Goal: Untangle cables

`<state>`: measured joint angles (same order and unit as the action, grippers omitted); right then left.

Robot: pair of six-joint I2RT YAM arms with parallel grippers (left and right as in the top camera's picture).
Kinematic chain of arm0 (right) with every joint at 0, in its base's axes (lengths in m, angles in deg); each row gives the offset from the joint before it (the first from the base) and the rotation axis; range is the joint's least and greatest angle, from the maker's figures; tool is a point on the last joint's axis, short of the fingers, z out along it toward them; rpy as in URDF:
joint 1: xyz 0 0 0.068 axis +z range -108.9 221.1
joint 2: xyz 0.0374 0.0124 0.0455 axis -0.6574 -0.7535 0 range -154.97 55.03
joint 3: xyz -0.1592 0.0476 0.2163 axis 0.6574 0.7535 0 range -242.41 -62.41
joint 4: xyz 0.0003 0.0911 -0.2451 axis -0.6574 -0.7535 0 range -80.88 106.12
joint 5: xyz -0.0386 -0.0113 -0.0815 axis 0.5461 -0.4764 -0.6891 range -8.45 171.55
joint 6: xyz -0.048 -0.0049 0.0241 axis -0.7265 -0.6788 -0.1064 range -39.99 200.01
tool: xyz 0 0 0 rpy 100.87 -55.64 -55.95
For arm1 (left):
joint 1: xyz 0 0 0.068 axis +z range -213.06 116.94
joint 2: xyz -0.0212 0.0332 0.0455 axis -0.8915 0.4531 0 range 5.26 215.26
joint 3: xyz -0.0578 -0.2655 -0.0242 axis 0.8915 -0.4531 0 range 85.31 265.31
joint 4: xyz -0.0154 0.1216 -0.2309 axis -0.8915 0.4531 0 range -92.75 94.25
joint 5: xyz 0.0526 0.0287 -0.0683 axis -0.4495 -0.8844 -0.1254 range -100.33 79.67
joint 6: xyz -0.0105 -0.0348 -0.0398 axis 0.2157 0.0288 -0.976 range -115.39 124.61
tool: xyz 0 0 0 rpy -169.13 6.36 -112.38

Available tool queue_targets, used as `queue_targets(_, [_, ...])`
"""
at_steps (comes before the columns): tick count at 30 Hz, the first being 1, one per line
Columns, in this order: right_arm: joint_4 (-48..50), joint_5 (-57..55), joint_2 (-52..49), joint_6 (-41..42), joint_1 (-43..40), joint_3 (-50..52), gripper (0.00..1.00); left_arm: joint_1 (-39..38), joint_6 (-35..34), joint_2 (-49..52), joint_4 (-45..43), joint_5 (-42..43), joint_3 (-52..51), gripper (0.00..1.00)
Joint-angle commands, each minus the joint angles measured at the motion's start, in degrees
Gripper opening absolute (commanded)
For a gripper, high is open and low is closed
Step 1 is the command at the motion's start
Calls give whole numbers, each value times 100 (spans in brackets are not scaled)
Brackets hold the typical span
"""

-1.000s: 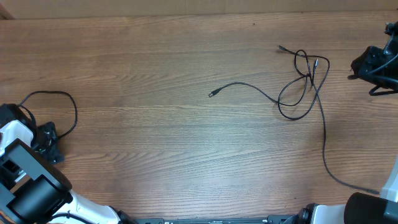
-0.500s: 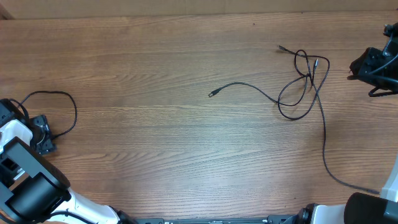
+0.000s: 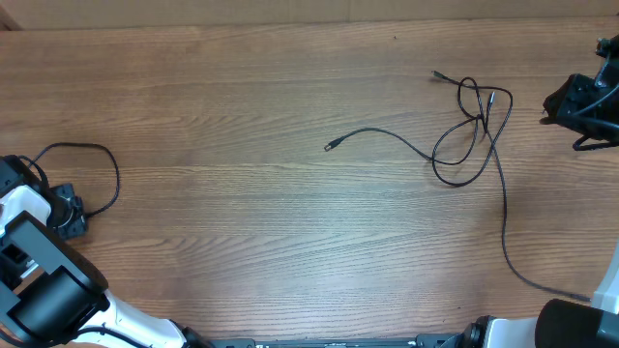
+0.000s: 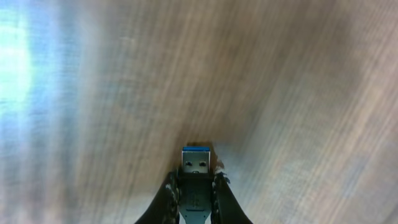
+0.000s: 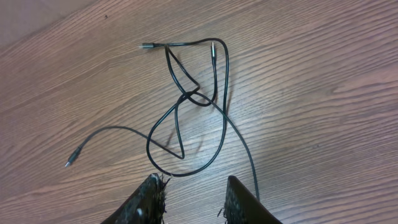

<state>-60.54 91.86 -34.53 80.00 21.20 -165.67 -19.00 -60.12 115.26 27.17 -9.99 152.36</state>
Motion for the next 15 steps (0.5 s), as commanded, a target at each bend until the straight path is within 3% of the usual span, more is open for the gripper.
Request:
queue_targets(1, [2,50,-4,-24,-42,57,31,15,813,282,-308,1325,-131,4])
queue_targets(9, [2,50,-4,-24,-42,57,31,-452,2131,282,-2542,5097,-131,4])
queue_targets(15, [2,52,-4,-24,-42,57,31,-1744,2448,282,-3519,5978,-107,4])
